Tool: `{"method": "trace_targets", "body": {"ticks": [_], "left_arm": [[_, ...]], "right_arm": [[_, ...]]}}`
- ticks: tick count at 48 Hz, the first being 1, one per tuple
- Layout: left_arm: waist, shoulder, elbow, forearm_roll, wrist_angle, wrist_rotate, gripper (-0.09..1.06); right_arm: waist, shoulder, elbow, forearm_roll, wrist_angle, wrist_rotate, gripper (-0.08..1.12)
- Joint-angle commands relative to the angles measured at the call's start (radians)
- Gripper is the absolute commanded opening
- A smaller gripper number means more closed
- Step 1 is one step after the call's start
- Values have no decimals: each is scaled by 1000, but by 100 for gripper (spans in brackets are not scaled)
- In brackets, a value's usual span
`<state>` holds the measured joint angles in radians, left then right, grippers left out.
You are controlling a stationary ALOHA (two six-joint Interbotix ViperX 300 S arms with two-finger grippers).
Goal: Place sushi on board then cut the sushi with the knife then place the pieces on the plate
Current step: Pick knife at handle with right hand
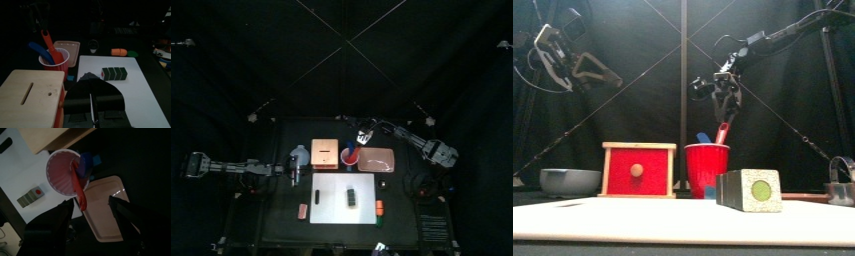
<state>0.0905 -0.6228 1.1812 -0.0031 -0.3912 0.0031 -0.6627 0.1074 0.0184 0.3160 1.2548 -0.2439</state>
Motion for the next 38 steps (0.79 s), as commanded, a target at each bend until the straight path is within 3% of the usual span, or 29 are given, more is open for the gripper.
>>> {"method": "trace_targets", "body": {"ticks": [1, 38], "left_arm": [[3, -2, -12, 0, -11, 2, -2], [3, -2, 5, 0, -11, 2, -2]], "right_arm": [[12, 3, -48, 0, 28, 2, 90], [66, 137, -130, -9, 141, 2, 90]]}}
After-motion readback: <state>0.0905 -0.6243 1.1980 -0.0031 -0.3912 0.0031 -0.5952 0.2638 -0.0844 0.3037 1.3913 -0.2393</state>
